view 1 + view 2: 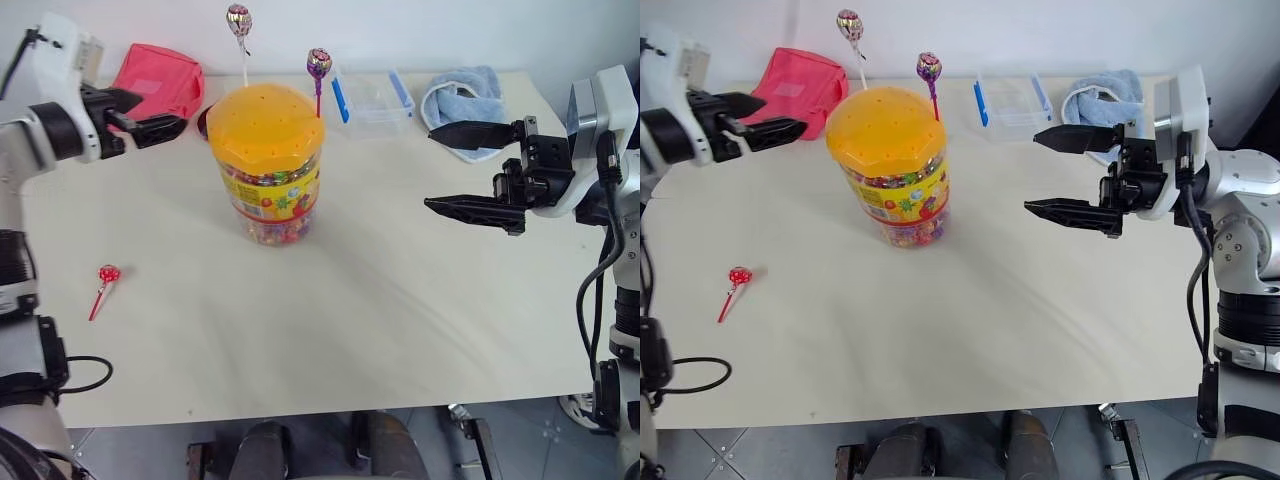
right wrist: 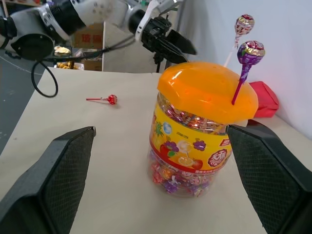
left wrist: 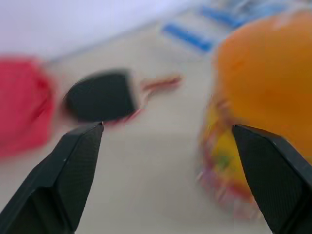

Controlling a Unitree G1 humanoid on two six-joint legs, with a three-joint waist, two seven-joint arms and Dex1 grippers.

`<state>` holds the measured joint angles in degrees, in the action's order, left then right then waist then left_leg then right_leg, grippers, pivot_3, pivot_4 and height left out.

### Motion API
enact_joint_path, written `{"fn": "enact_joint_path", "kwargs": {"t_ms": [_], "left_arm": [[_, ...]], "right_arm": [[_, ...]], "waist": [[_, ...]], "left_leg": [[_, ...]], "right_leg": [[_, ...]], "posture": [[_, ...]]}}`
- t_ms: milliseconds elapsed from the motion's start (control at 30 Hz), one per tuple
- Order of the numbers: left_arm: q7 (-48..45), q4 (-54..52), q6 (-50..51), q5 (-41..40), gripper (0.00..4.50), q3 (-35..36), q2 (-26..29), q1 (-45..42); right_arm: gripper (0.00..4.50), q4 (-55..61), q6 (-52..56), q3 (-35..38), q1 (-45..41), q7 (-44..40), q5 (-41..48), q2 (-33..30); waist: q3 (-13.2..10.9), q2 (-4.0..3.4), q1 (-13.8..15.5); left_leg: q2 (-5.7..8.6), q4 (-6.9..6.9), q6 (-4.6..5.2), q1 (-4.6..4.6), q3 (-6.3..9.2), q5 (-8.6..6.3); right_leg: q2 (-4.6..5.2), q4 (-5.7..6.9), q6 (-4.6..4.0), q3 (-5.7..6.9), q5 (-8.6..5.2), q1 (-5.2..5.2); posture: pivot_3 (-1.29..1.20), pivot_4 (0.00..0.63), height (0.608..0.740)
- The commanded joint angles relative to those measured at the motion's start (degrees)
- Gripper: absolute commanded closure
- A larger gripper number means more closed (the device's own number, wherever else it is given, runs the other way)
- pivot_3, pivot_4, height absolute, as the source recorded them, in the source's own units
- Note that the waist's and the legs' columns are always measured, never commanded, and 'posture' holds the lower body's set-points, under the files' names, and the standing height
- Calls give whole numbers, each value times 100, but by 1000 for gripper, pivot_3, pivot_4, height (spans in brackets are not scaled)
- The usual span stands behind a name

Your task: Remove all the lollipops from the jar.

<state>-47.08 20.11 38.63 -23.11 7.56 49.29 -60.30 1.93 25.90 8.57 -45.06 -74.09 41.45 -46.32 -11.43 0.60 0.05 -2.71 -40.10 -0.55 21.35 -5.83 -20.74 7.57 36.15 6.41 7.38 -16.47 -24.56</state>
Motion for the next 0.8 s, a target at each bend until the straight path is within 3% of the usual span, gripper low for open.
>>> {"fn": "enact_joint_path", "kwargs": {"t_ms": [33,367,667,800], "left_arm": [[-802,669,-1134,-243,28,363,-208,-428],[-1516,2316,-2133,-53,28,263,-1080,-1355],[-1130,4136,-3039,417,28,319,-1746,-2342],[-1212,4495,-3183,583,922,293,-1801,-2527]], "right_arm": [[0,294,-37,391,93,101,113,-146],[0,806,95,747,523,395,237,-270],[0,820,46,794,549,561,179,-315],[0,867,33,863,609,700,207,-305]], "waist": [[0,0,-13],[1,2,17],[0,3,-27],[0,4,-19]], "left_leg": [[0,0,0,1,0,0],[1,-5,2,1,-1,-1],[3,1,5,3,-1,-2],[3,1,5,3,-1,-2]], "right_leg": [[0,-1,0,1,0,0],[1,-1,5,3,3,3],[1,-8,8,4,5,2],[1,-8,8,4,5,2]], "posture": [[0,150,740],[0,150,740],[0,150,740],[0,150,740]]}}
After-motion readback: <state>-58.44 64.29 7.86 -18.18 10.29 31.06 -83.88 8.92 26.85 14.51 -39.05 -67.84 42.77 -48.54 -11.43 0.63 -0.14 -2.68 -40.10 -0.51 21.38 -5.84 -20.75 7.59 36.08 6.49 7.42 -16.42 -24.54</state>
